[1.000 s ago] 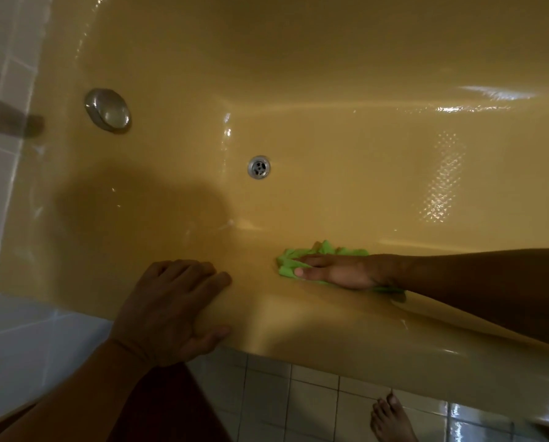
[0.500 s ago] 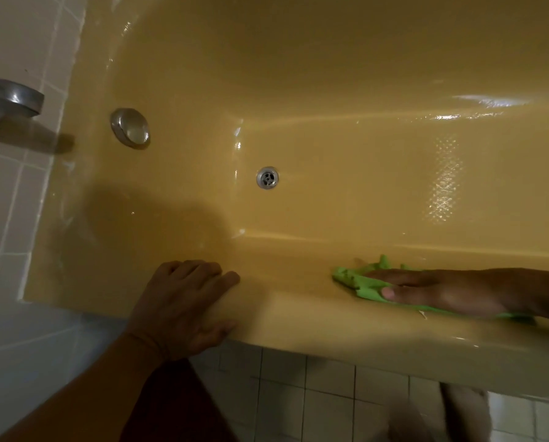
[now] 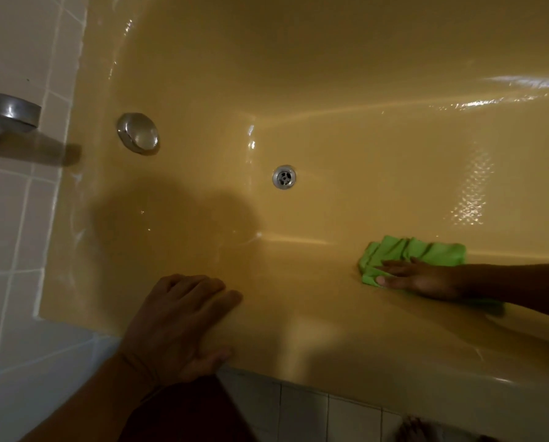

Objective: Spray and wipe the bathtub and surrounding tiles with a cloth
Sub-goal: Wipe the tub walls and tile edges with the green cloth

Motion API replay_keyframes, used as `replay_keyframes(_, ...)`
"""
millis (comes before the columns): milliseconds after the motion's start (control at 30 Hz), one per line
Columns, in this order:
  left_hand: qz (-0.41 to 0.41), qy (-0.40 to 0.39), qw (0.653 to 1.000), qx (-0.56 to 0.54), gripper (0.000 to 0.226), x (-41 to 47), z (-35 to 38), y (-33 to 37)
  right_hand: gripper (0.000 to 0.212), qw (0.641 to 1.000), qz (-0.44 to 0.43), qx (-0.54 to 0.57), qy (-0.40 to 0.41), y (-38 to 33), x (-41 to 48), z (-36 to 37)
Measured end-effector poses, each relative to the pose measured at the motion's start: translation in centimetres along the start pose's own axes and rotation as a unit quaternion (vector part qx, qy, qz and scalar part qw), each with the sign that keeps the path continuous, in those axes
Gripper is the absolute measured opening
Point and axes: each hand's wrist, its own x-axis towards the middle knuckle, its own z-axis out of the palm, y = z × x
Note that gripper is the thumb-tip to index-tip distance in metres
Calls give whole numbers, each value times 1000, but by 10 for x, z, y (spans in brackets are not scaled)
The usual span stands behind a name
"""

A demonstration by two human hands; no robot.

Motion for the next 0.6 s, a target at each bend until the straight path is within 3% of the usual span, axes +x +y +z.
replay_keyframes(33, -1, -2, 1000, 3, 73, -1, 0, -2, 129, 999, -43, 3, -17, -32, 6, -6)
replay_keyframes(100, -1, -4, 1000, 9, 74, -4, 1, -7, 128, 999, -32, -10, 25, -75, 9, -5)
replay_keyframes(200, 0, 1, 1000, 14, 75, -7, 2, -13, 88, 998, -56, -18, 20, -118, 17, -4)
replay_keyframes(233, -1, 3, 1000, 17, 75, -8, 2, -15, 84, 997, -73, -15, 18, -121, 22, -4)
replay_keyframes(333, -9, 7, 1000, 28, 75, -13, 4, -22, 98, 981, -165, -98, 10, -145, 25, -2)
replay_keyframes(433, -13, 13, 999, 29, 74, -17, 6, -27, 80, 977, -204, -63, 9, -153, 11, -2)
replay_keyframes(600, -12, 33, 999, 33, 70, -21, 5, -33, 76, 943, -314, -105, 22, -167, -20, 11)
